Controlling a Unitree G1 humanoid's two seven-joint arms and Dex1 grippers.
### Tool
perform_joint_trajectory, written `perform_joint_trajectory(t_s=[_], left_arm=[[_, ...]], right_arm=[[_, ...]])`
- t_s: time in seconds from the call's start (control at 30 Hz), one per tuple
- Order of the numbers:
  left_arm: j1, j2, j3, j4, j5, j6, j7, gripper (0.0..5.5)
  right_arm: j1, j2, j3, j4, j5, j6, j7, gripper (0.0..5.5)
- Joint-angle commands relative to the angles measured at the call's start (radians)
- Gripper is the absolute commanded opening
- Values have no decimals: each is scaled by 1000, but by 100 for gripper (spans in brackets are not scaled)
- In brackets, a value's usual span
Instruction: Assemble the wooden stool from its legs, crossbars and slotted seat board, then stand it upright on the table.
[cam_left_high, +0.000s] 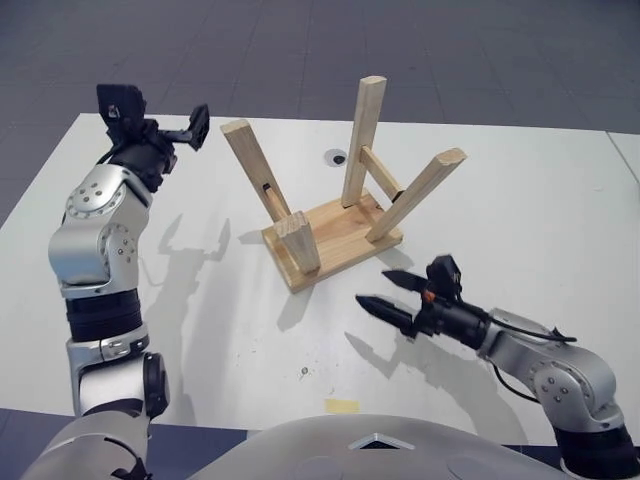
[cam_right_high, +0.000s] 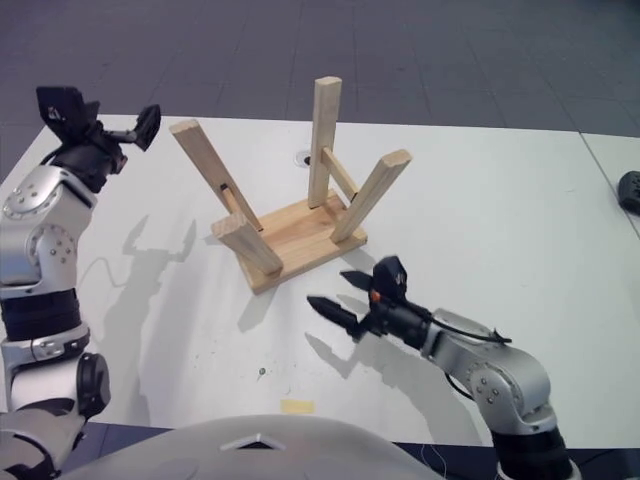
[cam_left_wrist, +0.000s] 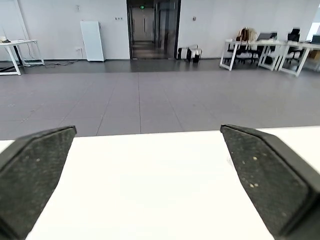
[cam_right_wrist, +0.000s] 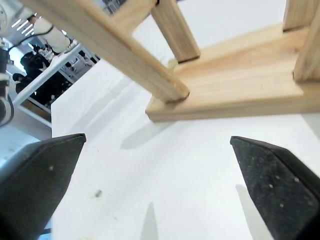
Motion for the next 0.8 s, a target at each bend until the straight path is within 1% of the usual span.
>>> perform_joint_trajectory(t_s=[0.03, 0.1, 0.2, 0.27, 0.37, 0.47, 0.53, 0.6, 0.67, 0.73, 0.8], left_arm=[[189, 117, -29, 43, 54, -43, -169, 538], [268, 170, -98, 50, 84, -86, -293, 538], [399, 272, -220, -14, 133, -161, -497, 538], [418, 322, -290, -32, 167, -196, -599, 538], [390, 330, -339, -87, 142, -178, -692, 538], [333, 276, -373, -110, 149, -177, -684, 538], [285, 201, -365, -87, 162, -173, -599, 538], [254, 145, -362, -56, 185, -183, -529, 538], [248, 121, -372, -46, 201, -187, -501, 538], [253, 107, -381, -52, 211, -187, -490, 538], [266, 98, -384, -68, 217, -187, -479, 538]], right_arm=[[-151, 94, -133, 256, -126, -190, -111, 540], [-214, 143, -162, 297, -105, -234, -88, 540], [-297, 163, -132, 360, -82, -240, 34, 540], [-337, 155, -108, 395, -66, -229, 138, 540], [-432, 161, -77, 511, -117, -269, 224, 540], [-501, 169, -52, 592, -160, -295, 279, 540], [-492, 154, -25, 570, -156, -263, 333, 540], [-444, 115, 6, 514, -136, -206, 398, 540], [-382, 65, 30, 453, -121, -154, 455, 540], [-327, 39, 32, 409, -125, -138, 468, 540], [-292, 42, 13, 385, -139, -150, 439, 540]])
